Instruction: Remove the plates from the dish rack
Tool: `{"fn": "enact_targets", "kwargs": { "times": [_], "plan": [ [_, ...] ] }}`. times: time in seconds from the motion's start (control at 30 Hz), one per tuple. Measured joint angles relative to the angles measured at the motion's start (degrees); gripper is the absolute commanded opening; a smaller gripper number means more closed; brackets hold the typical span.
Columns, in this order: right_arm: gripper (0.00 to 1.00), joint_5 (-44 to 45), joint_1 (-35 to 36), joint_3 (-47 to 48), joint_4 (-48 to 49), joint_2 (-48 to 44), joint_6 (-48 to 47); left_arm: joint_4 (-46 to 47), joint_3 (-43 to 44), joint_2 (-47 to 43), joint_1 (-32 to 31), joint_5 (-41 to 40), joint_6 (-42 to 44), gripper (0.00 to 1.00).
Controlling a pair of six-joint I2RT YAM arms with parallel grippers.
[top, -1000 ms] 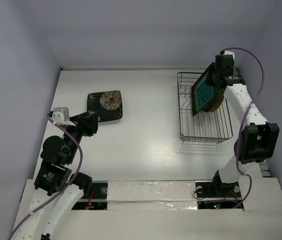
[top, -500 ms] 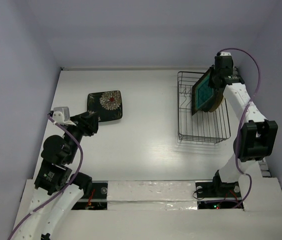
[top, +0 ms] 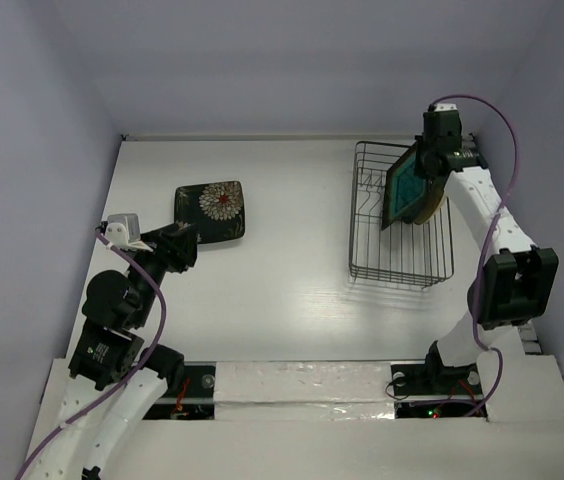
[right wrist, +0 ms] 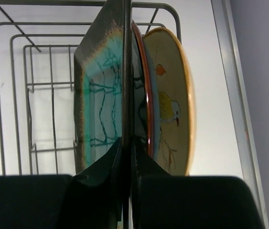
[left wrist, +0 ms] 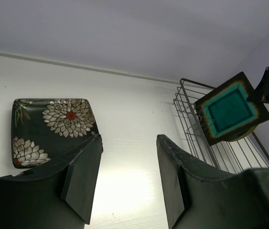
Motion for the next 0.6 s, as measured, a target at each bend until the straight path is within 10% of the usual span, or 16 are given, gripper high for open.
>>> {"fn": "enact_targets", "kwargs": {
  "times": [0.6],
  "plan": [
    [0.00, 0.1, 5.8, 8.1, -7.3, -14.9, 2.7, 0.0, 0.0, 0.0, 0.0, 0.5, 0.0, 0.47]
  ]
}}
